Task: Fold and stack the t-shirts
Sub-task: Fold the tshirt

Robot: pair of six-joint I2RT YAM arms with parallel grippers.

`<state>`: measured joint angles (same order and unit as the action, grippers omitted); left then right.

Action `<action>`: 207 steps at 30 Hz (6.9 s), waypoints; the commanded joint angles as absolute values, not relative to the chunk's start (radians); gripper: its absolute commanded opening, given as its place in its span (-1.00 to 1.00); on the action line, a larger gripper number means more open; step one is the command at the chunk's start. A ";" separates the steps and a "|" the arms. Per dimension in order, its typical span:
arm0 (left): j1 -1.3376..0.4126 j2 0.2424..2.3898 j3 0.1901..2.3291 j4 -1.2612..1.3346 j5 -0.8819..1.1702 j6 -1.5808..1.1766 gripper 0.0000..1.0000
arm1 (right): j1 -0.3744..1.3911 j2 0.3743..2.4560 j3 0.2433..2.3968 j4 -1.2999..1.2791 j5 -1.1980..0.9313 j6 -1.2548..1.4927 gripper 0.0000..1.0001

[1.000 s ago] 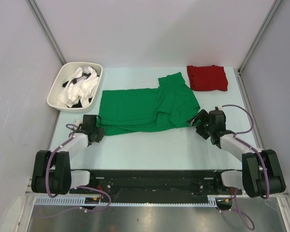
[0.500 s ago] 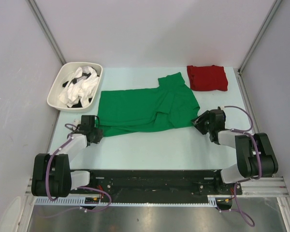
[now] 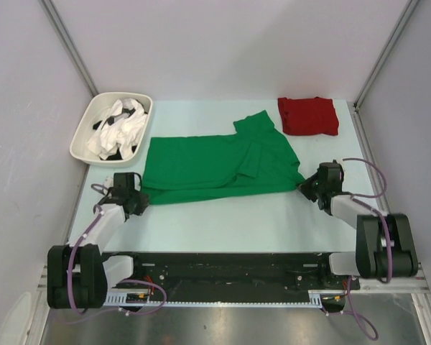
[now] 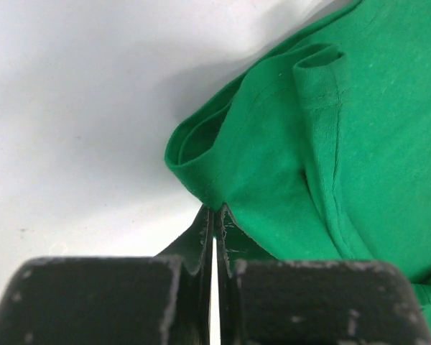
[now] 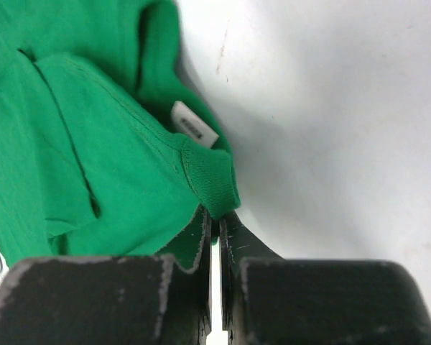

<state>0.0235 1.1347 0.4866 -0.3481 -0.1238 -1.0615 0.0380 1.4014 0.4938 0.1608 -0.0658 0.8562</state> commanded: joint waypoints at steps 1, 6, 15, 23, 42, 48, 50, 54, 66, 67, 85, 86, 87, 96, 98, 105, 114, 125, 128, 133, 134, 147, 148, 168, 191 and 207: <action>0.038 1.065 0.529 -0.443 -0.158 -0.983 -1.00 | 0.015 1.186 0.540 -0.119 0.072 0.749 -1.00; 0.038 1.009 0.499 -0.494 -0.138 -0.956 -1.00 | 0.012 1.074 0.546 -0.334 0.106 0.716 -1.00; 0.038 0.813 0.419 -0.615 -0.141 -0.945 -1.00 | 0.014 0.859 0.517 -0.569 0.169 0.715 -1.00; 0.011 0.735 0.380 -0.672 -0.061 -0.983 0.22 | 0.057 0.790 0.515 -0.641 0.204 0.779 0.57; -0.021 0.952 0.698 -0.617 -0.038 -0.956 0.66 | 0.287 1.032 0.735 -0.306 -0.056 0.723 0.99; -0.021 1.101 0.715 -0.545 -0.044 -0.953 0.62 | 0.345 1.202 0.762 -0.189 -0.092 0.724 0.94; -0.021 1.140 0.726 -0.537 -0.055 -0.947 0.60 | 0.368 1.219 0.762 -0.176 -0.081 0.729 0.94; -0.021 1.212 0.749 -0.506 -0.058 -0.940 0.53 | 0.399 1.249 0.762 -0.155 -0.069 0.732 0.94; -0.021 1.301 0.738 -0.459 -0.080 -0.940 -0.73 | 0.439 1.374 0.769 -0.124 -0.063 0.790 0.89; -0.021 1.302 0.738 -0.454 -0.083 -0.939 -0.80 | 0.442 1.382 0.770 -0.120 -0.064 0.792 0.89; 0.054 1.397 0.788 -0.422 -0.087 -0.923 -1.00 | 0.488 1.400 0.769 -0.123 -0.051 0.818 0.87; 0.055 1.400 0.796 -0.420 -0.089 -0.922 -1.00 | 0.489 1.401 0.770 -0.133 -0.051 0.818 0.87; 0.058 1.402 0.799 -0.422 -0.089 -0.922 -1.00 | 0.494 1.402 0.769 -0.138 -0.048 0.821 0.88; 0.075 1.417 0.808 -0.423 -0.075 -0.920 -0.87 | 0.517 1.434 0.769 -0.163 -0.052 0.853 0.89; 0.077 1.404 0.805 -0.425 -0.075 -0.919 -0.41 | 0.522 1.440 0.770 -0.164 -0.058 0.857 0.89; 0.075 1.365 0.810 -0.440 -0.064 -0.908 0.20 | 0.538 1.448 0.769 -0.169 -0.054 0.865 0.90; 0.077 1.364 0.807 -0.436 -0.049 -0.910 0.20 | 0.546 1.483 0.761 -0.170 -0.034 0.864 0.79; 0.089 1.365 0.790 -0.420 -0.037 -0.899 0.18 | 0.543 1.443 0.730 -0.170 0.043 0.874 0.08; 0.091 1.368 0.785 -0.416 -0.032 -0.900 0.18 | 0.538 1.445 0.723 -0.167 0.051 0.871 -0.19; 0.092 1.371 0.787 -0.414 -0.029 -0.897 0.17 | 0.532 1.462 0.712 -0.150 0.046 0.871 -0.35; 0.095 1.371 0.787 -0.414 -0.028 -0.897 0.17 | 0.532 1.465 0.709 -0.149 0.043 0.873 -0.39; 0.103 1.359 0.788 -0.423 -0.035 -0.882 0.16 | 0.520 1.457 0.739 -0.069 0.012 0.848 -1.00; 0.101 1.358 0.788 -0.423 -0.037 -0.879 0.17 | 0.522 1.453 0.752 -0.068 0.012 0.841 -1.00; 0.141 1.336 0.792 -0.440 -0.037 -0.854 0.16 | 0.486 1.585 0.966 0.077 0.012 0.807 -1.00; 0.184 1.301 0.793 -0.457 -0.026 -0.851 0.18 | 0.474 1.717 1.068 0.066 0.117 0.796 0.99; 0.091 1.284 0.850 -0.494 0.120 -0.796 0.11 | 0.567 1.532 1.101 -0.054 -0.243 0.649 0.99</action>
